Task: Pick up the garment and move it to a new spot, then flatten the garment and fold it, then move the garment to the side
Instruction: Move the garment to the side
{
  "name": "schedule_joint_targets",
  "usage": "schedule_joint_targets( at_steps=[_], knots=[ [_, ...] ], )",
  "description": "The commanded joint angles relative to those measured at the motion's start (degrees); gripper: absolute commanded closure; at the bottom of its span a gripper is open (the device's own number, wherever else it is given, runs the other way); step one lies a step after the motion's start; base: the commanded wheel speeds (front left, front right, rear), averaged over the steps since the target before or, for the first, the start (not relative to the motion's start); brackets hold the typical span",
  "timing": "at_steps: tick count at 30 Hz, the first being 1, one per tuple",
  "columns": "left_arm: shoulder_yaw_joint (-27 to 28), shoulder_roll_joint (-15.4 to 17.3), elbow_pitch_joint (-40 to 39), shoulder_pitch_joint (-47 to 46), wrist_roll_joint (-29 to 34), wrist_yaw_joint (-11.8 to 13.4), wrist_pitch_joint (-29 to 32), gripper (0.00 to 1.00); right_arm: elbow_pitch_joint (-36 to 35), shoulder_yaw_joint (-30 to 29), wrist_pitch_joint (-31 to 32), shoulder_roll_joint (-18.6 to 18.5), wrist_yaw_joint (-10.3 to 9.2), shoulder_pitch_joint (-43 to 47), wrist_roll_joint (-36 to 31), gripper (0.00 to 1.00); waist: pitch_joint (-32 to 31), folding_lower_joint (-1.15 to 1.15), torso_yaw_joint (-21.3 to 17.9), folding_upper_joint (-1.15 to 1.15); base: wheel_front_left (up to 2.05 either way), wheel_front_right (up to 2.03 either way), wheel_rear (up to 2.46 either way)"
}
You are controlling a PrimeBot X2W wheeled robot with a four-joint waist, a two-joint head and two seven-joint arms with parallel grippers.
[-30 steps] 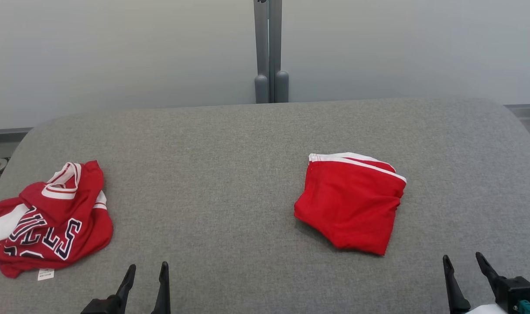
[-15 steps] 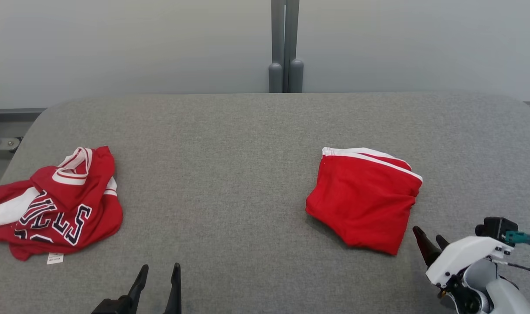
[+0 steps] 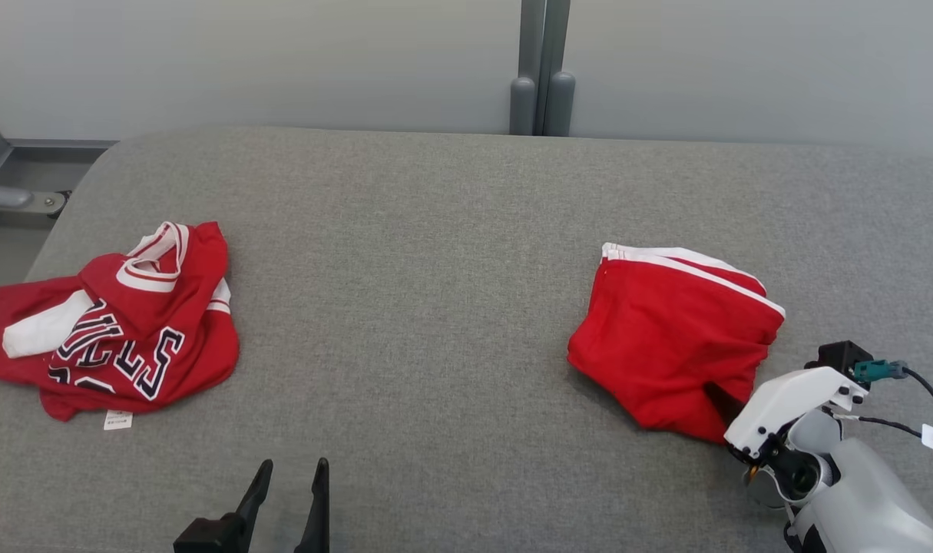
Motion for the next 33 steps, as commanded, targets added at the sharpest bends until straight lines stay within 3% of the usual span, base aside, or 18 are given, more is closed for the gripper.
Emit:
schedule_joint_targets(
  at_steps=[1,6,12,17,22,31,32,33],
  knots=[
    [-0.20,0.11,0.05,-0.84,-0.21,-0.19,0.00,0.00,0.76,-0.07,0.38,0.21,0.00,-0.41,0.54,1.00,0.34,0.00,-0.56,0.00,0.00,0.00,0.00],
    [-0.47,0.11,-0.69,-2.18,-0.58,-0.19,0.00,0.00,3.05,2.45,2.49,-2.93,-0.02,-5.10,-1.77,1.00,2.89,0.00,-3.85,0.00,0.00,0.00,0.00],
    [-3.30,0.55,-0.77,-6.03,-1.55,-0.19,0.00,0.00,5.20,8.23,5.72,-9.96,-0.03,-12.17,-9.21,1.00,7.89,0.00,-7.72,0.00,0.00,0.00,0.00],
    [-4.87,1.52,-0.66,-8.92,-2.04,-0.19,0.00,0.00,8.17,9.91,4.20,-15.95,-0.04,-18.21,-16.11,1.00,11.11,0.00,-9.53,0.00,0.00,0.00,0.00],
    [-5.13,2.61,-1.01,-10.18,-2.41,-0.19,0.00,0.00,12.07,8.72,1.50,-21.42,-0.04,-23.29,-22.37,1.00,13.63,0.00,-9.90,0.00,0.00,0.00,0.00],
    [-5.12,3.83,-0.70,-9.73,-2.26,-0.19,0.00,0.00,19.33,-0.50,-7.51,-27.95,-0.05,-26.78,-32.03,1.00,14.48,0.00,-9.20,0.00,0.00,0.00,0.00],
    [-5.04,3.88,-0.69,-9.66,-2.26,-0.19,0.00,0.00,19.73,-1.79,-8.89,-28.13,-0.04,-26.35,-33.61,0.57,14.41,0.00,-9.16,0.00,0.00,0.00,0.00],
    [-4.93,3.89,-0.67,-9.58,-2.23,-0.19,0.00,0.00,20.21,-3.00,-9.56,-27.94,-0.04,-25.69,-35.28,0.00,14.31,0.00,-9.16,0.00,0.00,0.00,0.00]
  ],
)
